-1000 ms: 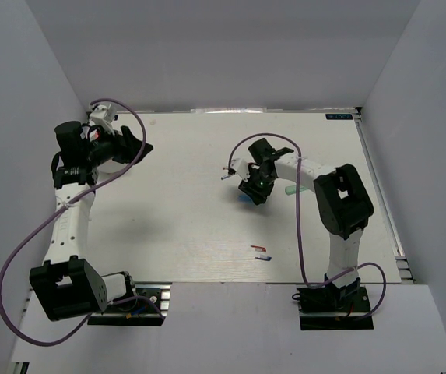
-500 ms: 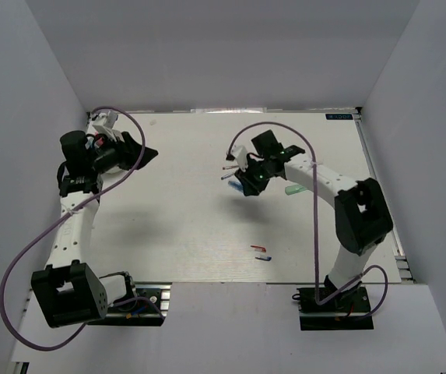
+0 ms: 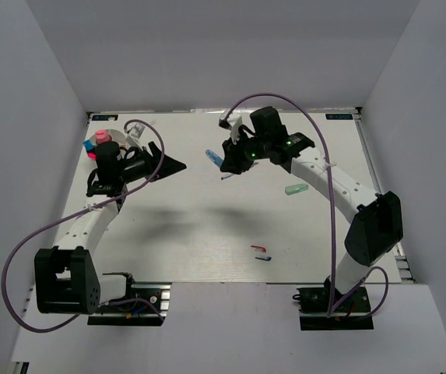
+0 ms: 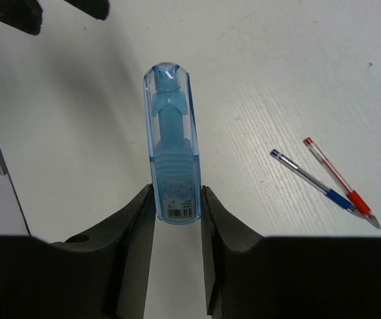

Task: Sort the stationery into containers
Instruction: Pass the stationery from the right arm to the left

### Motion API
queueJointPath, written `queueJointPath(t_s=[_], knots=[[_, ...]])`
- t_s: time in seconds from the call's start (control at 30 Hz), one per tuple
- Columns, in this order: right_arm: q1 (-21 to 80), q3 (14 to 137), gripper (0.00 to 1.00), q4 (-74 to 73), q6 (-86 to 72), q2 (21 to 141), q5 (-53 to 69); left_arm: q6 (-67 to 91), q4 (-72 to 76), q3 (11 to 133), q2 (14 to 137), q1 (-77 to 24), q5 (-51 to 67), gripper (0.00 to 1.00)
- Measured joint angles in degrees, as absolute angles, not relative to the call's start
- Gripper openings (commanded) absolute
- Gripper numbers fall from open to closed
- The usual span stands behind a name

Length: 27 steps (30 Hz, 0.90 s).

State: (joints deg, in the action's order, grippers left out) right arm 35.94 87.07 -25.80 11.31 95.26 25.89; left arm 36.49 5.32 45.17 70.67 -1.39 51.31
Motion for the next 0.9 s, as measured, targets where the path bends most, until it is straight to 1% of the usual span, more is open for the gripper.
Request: queueJointPath(t_s=[0.17, 0.33, 0.4, 0.63, 0.7, 0.9], knots=[[38.3, 88.0, 0.00, -25.9, 9.9, 96.5, 25.8, 41.0, 9.8, 47.3, 74.2, -3.1, 51.1, 0.72], [40.4, 88.5, 0.00, -26.0, 9.8, 96.9, 25.1, 43.5, 11.8, 48.3, 77.3, -4.9, 50.2, 0.70], [41.1, 88.7, 0.00, -26.0, 9.8, 96.9, 24.5, 44.2, 12.2, 48.6, 78.1, -5.7, 50.0, 0.66], [42.8, 90.7, 0.00, -26.0, 10.5, 97.4, 22.4, 45.0, 12.6, 49.8, 78.6, -7.0, 48.9, 0.59], [43.3, 91.3, 0.00, -25.9, 10.8, 97.7, 22.0, 45.1, 12.8, 49.9, 78.6, -7.2, 48.8, 0.59], [43.6, 91.6, 0.00, -25.8, 10.4, 98.2, 20.5, 45.1, 12.5, 49.9, 78.6, -7.3, 47.0, 0.65]])
